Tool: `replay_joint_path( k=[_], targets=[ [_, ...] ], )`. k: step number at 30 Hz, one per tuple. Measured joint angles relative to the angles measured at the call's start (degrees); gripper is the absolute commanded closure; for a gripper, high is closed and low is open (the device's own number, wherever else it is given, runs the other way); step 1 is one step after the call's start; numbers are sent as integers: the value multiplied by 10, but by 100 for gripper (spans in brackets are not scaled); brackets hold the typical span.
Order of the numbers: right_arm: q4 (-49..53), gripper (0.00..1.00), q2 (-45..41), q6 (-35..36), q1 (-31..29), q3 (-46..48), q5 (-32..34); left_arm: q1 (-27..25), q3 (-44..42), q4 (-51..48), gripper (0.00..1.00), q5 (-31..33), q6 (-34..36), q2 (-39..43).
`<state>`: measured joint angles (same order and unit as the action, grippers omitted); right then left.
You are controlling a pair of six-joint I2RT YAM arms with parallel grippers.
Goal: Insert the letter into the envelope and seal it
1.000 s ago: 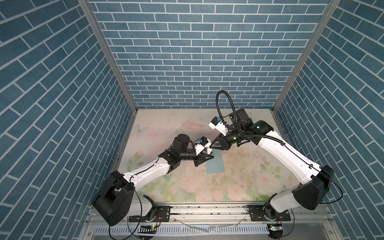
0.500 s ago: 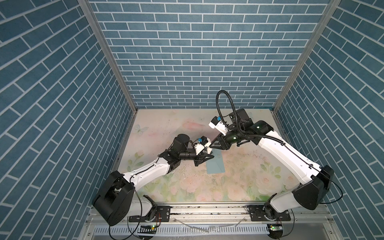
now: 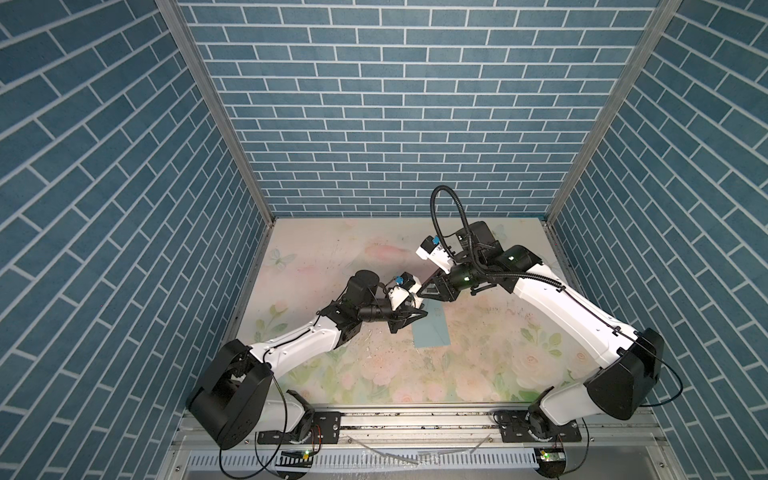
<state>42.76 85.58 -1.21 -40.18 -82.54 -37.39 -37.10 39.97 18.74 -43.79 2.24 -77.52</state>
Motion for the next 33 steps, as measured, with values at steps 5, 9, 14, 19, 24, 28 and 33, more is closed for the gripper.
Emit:
replay_joint_path(
  k=[5,9,14,19,24,28,33],
  targets=[
    [-28,75,-1,-5,-2,23,0,0,-8,5,100,9,-8,-1],
    [-50,76,-2,-15,-5,43,3,0,-14,2,100,15,-12,-2],
    [-73,76,-2,-25,-12,64,8,1,-15,-12,100,21,-14,-3],
    [-105,76,-3,-42,-18,93,10,1,-26,-19,100,26,-14,-3],
    [-131,77,-3,-56,-24,113,13,3,-34,-25,100,29,-15,-3],
    [-143,77,-3,-64,-27,117,19,5,-34,-27,100,31,-16,-3],
    [-148,77,-3,-65,-30,117,27,6,-34,-27,100,35,-16,-3]
  ],
)
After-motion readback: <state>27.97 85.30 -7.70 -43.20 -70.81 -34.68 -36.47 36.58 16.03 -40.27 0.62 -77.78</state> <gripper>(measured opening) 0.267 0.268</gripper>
